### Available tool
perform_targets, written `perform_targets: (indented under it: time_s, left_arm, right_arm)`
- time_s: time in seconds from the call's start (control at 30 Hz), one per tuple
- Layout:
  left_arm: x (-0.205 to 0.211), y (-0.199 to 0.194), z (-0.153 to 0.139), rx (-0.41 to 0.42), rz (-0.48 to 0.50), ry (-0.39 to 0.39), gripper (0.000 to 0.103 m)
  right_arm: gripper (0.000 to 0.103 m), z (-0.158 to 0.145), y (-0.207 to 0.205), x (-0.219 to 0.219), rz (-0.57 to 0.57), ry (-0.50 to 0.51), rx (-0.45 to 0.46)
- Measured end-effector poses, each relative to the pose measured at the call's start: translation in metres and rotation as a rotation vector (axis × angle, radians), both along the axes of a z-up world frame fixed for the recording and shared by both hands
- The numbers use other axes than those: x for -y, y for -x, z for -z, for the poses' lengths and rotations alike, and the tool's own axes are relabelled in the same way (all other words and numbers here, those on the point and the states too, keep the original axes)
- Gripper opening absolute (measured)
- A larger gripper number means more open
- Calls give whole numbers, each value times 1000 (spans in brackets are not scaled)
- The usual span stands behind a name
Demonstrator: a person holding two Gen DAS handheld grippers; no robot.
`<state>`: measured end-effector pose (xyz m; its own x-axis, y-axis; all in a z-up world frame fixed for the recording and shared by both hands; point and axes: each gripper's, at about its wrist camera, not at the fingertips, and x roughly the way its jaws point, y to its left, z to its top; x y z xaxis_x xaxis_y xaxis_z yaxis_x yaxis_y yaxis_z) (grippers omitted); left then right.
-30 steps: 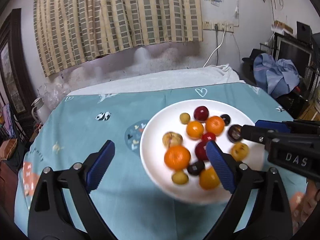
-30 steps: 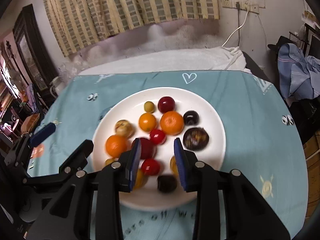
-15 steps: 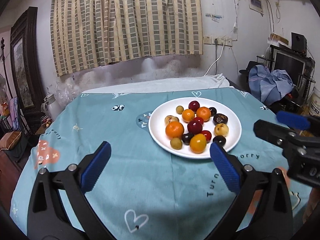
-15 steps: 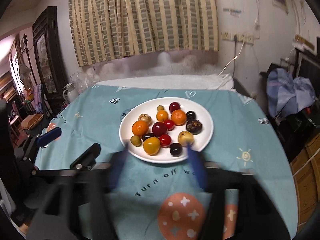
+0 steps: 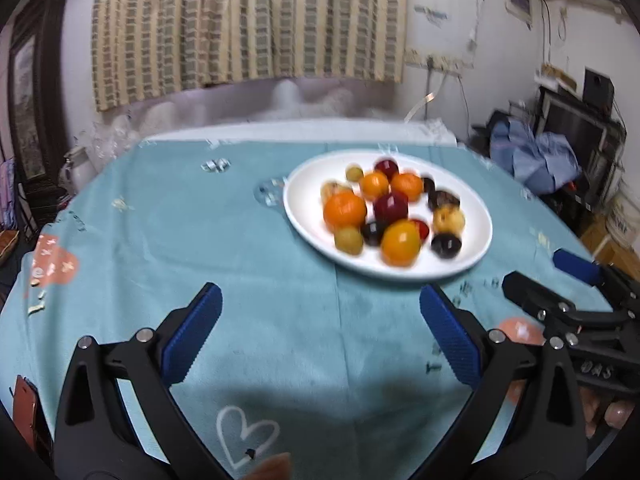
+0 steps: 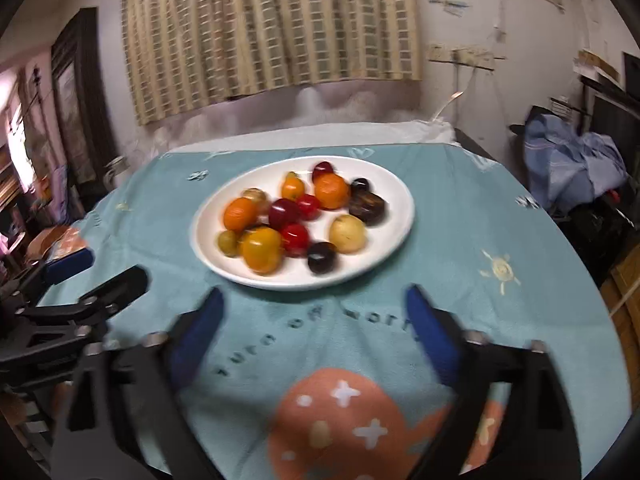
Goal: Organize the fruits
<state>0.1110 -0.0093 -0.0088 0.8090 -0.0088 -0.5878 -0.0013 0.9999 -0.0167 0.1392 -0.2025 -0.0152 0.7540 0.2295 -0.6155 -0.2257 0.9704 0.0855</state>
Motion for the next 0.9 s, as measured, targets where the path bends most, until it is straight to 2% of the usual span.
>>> perform_targets:
  time_s: [0.1,0.3,0.4,0.6,0.73,0.9]
  left_arm:
    - [4,-2,-1,-29,-20,-18,101]
    - [16,13,-9,29,-65,-123,101]
    - [23,17,-8,23,-60,-160,101]
    - [23,20,-5,-21,-15,-97,101]
    - [23,19,-2,-21,-17,-97,101]
    - [24,18,-1,-23,-10,-101,101]
  right_arm:
    - [98,-2,1,-3,8,21,-1]
    - [102,-12,10,2,14,-13,54]
    - [102,-13,19,5,64,18,80]
    - [102,-13,39,8,61,60,178]
    - [102,-8,27,8,120,146,136]
    - [102,-7,28,8,99,134,124]
